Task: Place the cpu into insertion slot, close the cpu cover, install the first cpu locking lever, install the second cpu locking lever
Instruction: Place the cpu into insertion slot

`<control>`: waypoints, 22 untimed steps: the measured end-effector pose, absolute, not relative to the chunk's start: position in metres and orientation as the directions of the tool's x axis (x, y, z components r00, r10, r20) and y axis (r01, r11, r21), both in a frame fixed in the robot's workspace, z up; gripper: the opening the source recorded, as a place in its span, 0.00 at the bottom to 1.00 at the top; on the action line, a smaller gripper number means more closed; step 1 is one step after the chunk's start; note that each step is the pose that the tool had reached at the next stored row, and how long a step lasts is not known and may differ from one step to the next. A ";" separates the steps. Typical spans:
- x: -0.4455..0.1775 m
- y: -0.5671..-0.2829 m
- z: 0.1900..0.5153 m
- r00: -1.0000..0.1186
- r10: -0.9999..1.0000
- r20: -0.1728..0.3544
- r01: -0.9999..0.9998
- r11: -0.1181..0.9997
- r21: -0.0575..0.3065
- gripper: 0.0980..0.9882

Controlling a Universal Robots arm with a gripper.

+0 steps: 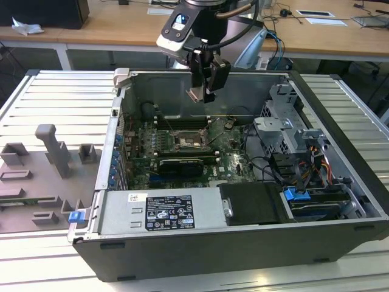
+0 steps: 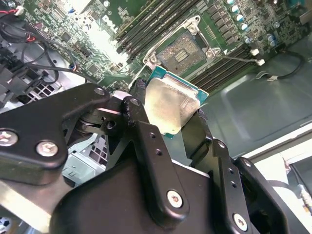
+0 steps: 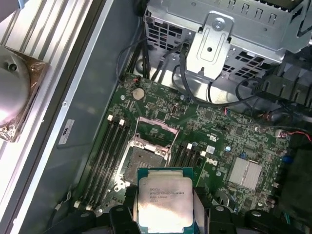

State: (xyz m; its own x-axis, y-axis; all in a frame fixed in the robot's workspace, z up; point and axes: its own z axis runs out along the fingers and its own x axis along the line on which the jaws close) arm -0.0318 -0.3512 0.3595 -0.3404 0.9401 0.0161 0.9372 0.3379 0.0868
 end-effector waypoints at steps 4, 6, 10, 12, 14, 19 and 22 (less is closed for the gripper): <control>-0.032 -0.351 0.359 -0.312 0.950 0.016 0.947 0.309 0.087 0.50; -0.032 -0.351 0.359 -0.293 0.956 0.016 0.953 0.291 0.087 0.50; -0.032 -0.351 0.358 -0.262 0.965 0.016 0.962 0.260 0.087 0.50; -0.032 -0.351 0.358 -0.254 0.967 0.016 0.964 0.252 0.087 0.50; -0.032 -0.351 0.357 -0.241 0.970 0.016 0.967 0.239 0.087 0.50; -0.032 -0.351 0.355 -0.228 0.974 0.016 0.970 0.225 0.087 0.50; -0.032 -0.351 0.354 -0.228 0.974 0.016 0.970 0.225 0.087 0.50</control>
State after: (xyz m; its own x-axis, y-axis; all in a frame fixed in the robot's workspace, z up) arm -0.0318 -0.3512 0.3541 -0.2275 0.9736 0.0160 0.9704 0.2253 0.0868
